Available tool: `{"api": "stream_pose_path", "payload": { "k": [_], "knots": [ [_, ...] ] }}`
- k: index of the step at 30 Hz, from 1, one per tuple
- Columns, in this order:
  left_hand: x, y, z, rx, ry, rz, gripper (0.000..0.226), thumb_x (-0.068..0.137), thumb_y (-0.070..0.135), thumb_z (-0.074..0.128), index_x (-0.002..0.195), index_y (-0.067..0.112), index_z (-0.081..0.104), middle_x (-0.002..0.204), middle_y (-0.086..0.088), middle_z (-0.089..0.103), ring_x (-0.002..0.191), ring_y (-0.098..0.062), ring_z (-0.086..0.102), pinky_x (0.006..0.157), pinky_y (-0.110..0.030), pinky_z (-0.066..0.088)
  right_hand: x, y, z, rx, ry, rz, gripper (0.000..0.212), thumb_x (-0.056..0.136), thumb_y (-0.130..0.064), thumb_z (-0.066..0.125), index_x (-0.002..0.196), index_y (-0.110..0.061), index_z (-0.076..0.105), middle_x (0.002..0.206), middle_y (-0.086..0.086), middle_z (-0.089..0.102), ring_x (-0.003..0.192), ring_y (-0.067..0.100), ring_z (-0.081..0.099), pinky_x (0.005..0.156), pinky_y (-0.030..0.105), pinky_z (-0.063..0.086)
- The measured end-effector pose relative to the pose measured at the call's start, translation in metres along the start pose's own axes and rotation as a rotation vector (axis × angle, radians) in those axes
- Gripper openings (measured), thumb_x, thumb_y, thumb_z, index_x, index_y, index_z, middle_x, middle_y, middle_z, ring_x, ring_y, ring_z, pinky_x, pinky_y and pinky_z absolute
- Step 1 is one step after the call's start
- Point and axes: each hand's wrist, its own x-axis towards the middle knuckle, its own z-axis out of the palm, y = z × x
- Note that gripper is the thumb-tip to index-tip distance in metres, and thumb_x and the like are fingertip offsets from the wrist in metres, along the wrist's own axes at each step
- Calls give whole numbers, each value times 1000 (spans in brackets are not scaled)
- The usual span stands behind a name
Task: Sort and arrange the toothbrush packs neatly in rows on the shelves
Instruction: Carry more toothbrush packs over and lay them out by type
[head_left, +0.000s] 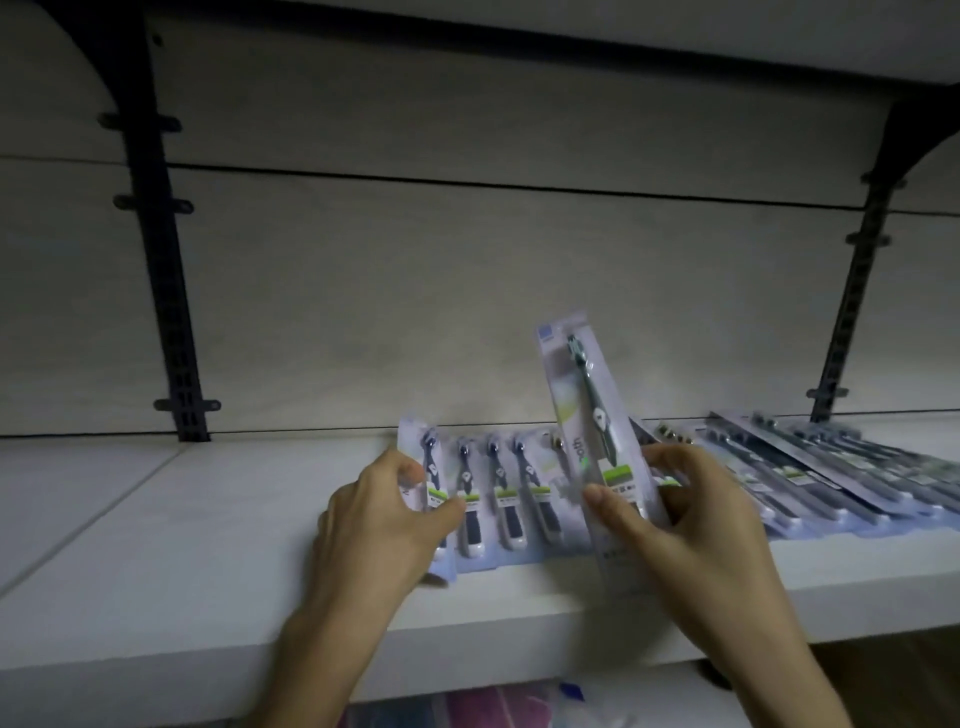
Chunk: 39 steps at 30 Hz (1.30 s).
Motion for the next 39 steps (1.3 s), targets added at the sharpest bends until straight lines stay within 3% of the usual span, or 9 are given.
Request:
{"api": "stream_pose_path", "payload": {
  "k": [3, 6, 11, 17, 22, 26, 30, 36, 39],
  "knots": [
    [1, 6, 9, 29, 7, -25, 37, 69, 49, 75, 95, 29, 58, 93, 10, 60, 76, -15, 55, 63, -26, 37, 13, 10, -8, -19, -34, -2, 36, 69, -36, 80, 94, -26, 56, 68, -8, 71, 59, 7, 67, 63, 42, 56],
    [3, 10, 12, 47, 21, -48, 35, 68, 49, 75, 92, 30, 58, 85, 13, 59, 74, -14, 53, 62, -27, 35, 22, 18, -13, -23, -55, -6, 35, 69, -38, 79, 91, -28, 54, 67, -7, 71, 59, 7, 66, 64, 41, 55],
    [6, 10, 10, 203, -18, -65, 35, 69, 60, 69, 80, 31, 52, 82, 16, 55, 86, -20, 56, 72, -29, 43, 31, 23, -12, -32, -99, -12, 35, 69, -38, 79, 92, -26, 56, 71, -15, 71, 60, 5, 67, 64, 40, 56],
    [4, 14, 5, 410, -39, -57, 33, 75, 65, 60, 92, 37, 55, 110, 6, 59, 113, -22, 46, 85, -29, 38, 34, 23, -7, -66, -87, -13, 38, 67, -44, 78, 94, -27, 57, 72, -10, 72, 66, 10, 69, 65, 42, 56],
    [4, 17, 5, 397, 11, 115, 33, 84, 56, 56, 109, 36, 55, 112, 7, 58, 110, -19, 47, 86, -29, 41, 26, 14, -6, -139, -25, -62, 33, 72, -35, 78, 94, -35, 52, 65, -15, 63, 74, 15, 67, 71, 37, 52],
    [-4, 25, 14, 295, 58, 322, 29, 86, 48, 56, 111, 35, 55, 113, 10, 55, 107, -16, 47, 84, -26, 38, 15, 16, -11, -177, 34, -68, 46, 79, -35, 72, 121, -26, 56, 90, -19, 53, 78, 3, 55, 73, 29, 45],
    [-15, 35, 30, 189, 50, 435, 24, 84, 43, 60, 105, 32, 60, 110, 9, 60, 106, -15, 49, 86, -27, 39, 4, 24, -30, -273, 143, -44, 45, 76, -42, 72, 117, -31, 58, 107, -7, 51, 91, 12, 55, 66, 8, 38],
    [-28, 66, 56, 136, 18, 523, 22, 84, 44, 58, 102, 32, 59, 108, 9, 60, 104, -14, 51, 84, -28, 39, -5, 31, -70, -268, 205, -7, 46, 75, -43, 73, 117, -29, 61, 109, -5, 58, 96, 10, 55, 76, 23, 39],
    [-35, 82, 69, 135, 19, 563, 21, 83, 44, 60, 100, 32, 60, 105, 9, 61, 102, -14, 52, 83, -28, 38, -4, 39, -89, -253, 240, 9, 42, 74, -41, 75, 112, -32, 59, 99, -5, 60, 93, 13, 57, 73, 27, 41]
  ]
}}
